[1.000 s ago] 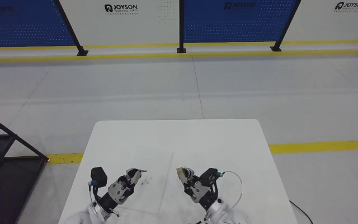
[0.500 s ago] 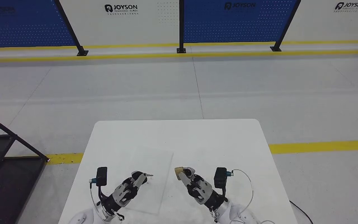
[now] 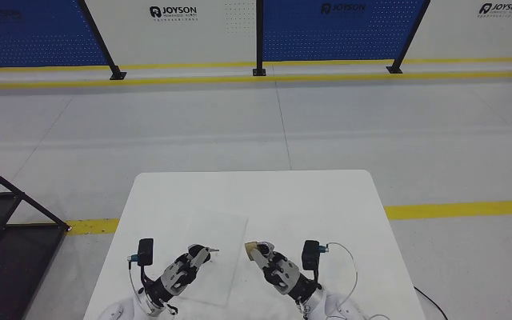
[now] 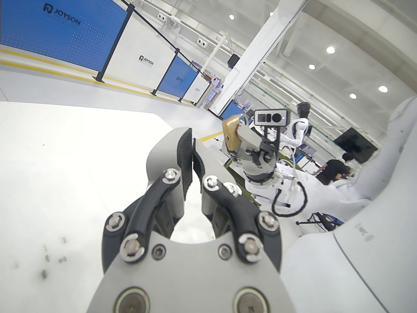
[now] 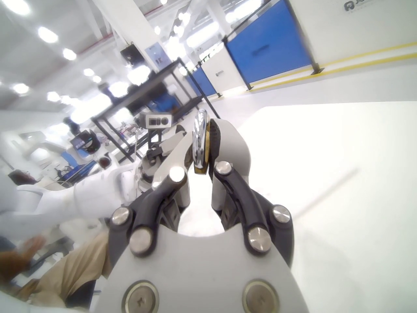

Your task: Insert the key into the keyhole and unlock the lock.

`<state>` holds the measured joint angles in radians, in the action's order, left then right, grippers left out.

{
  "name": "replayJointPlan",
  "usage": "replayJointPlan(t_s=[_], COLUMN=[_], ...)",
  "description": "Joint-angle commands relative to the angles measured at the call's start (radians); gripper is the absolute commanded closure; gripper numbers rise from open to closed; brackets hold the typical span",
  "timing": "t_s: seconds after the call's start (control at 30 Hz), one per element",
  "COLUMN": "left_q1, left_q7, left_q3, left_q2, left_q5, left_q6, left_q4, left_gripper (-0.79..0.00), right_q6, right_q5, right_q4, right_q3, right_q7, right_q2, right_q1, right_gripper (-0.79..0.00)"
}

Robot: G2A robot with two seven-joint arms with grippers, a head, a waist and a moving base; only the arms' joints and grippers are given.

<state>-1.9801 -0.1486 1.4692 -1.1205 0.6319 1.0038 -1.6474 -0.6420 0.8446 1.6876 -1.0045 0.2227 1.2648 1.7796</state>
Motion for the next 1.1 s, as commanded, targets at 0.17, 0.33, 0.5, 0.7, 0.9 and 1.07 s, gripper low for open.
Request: replayJointPlan(t_s=[0.17, 0.33, 0.5, 0.7, 0.9, 1.07], left_q1=[0.015, 0.038, 0.071, 0.1, 0.116, 0.122], left_q7=[-0.107, -0.192, -0.228, -0.248, -0.243, -0.236], left_q3=[-0.109, -0.189, -0.254, -0.294, -0.325, -0.335], left_q2=[-0.017, -0.024, -0.026, -0.024, -0.017, -0.009], left_q5=[-0.093, -0.171, -0.202, -0.212, -0.234, -0.245], left_q6=[0.009, 0.009, 0.009, 0.009, 0.009, 0.009], left_q4=[-0.016, -0.02, -0.011, 0.008, 0.013, 0.017], left_gripper=[0.0, 0.0, 0.0, 0.0, 0.0, 0.0], right_q6=[-0.025, -0.079, -0.137, -0.141, -0.141, -0.141], right_q5=[-0.122, -0.192, -0.215, -0.139, -0.139, -0.139], right_q4=[-0.081, -0.14, -0.188, -0.224, -0.224, -0.224], right_q3=[0.11, 0.17, 0.209, 0.225, 0.225, 0.225], right_q7=[0.156, 0.289, 0.375, 0.405, 0.405, 0.405], right_q2=[0.038, 0.066, 0.088, 0.099, 0.099, 0.099], right_q1=[-0.077, -0.122, -0.155, -0.167, -0.167, -0.167], right_gripper=[0.0, 0.0, 0.0, 0.0, 0.0, 0.0])
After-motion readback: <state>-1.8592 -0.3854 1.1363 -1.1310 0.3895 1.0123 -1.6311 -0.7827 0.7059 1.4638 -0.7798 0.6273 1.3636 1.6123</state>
